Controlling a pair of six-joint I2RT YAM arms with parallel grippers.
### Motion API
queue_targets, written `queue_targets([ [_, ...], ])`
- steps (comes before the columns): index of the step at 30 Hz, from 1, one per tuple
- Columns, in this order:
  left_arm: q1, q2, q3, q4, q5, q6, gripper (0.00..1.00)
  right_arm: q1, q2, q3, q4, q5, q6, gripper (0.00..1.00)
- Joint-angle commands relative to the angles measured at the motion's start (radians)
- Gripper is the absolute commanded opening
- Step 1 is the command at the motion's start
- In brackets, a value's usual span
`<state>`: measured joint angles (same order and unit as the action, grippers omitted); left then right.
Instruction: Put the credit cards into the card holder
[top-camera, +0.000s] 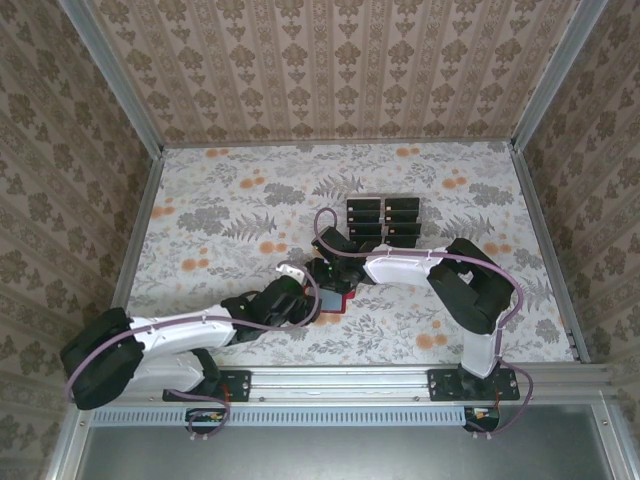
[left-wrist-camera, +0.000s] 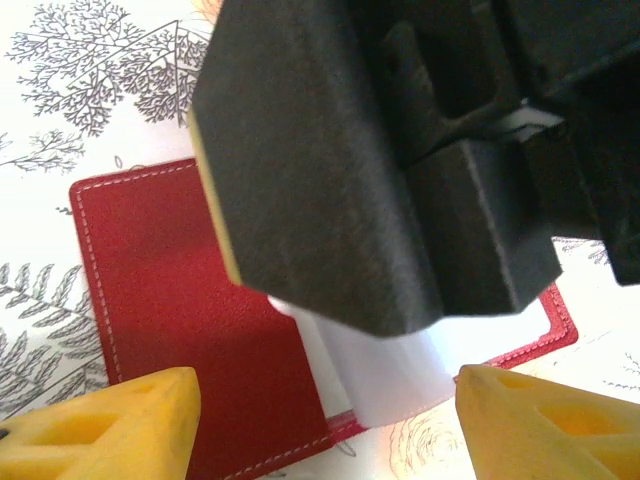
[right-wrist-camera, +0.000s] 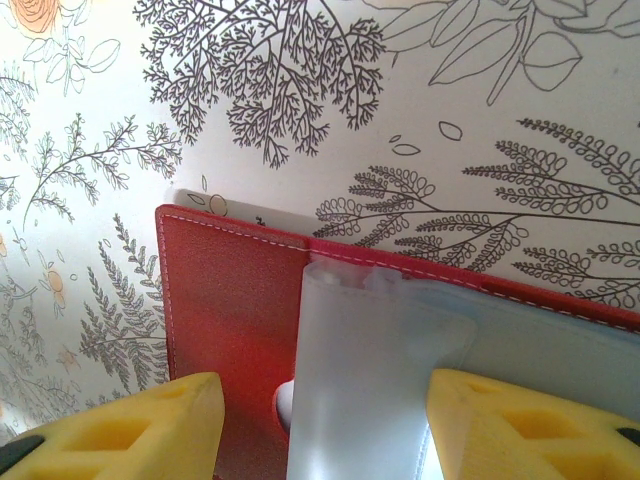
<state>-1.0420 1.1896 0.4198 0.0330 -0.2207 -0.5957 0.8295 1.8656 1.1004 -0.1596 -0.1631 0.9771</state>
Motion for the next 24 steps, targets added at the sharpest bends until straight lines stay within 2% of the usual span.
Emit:
queue_targets([
  [1,-0.010,0.031,0.029,0.031,-0.032,0.028,0.70,0.009,0.035,-0.025,-0.026,-0.016,0.021,0.58],
  [13,-0.020,0.119,0.010,0.002,-0.158,-0.050,0.68,0.003,0.006,-0.012,-0.035,-0.024,0.020,0.59],
  [24,-0.020,0.122,-0.016,0.014,-0.167,-0.078,0.67,-0.004,-0.114,-0.070,-0.041,0.034,0.038,0.63],
])
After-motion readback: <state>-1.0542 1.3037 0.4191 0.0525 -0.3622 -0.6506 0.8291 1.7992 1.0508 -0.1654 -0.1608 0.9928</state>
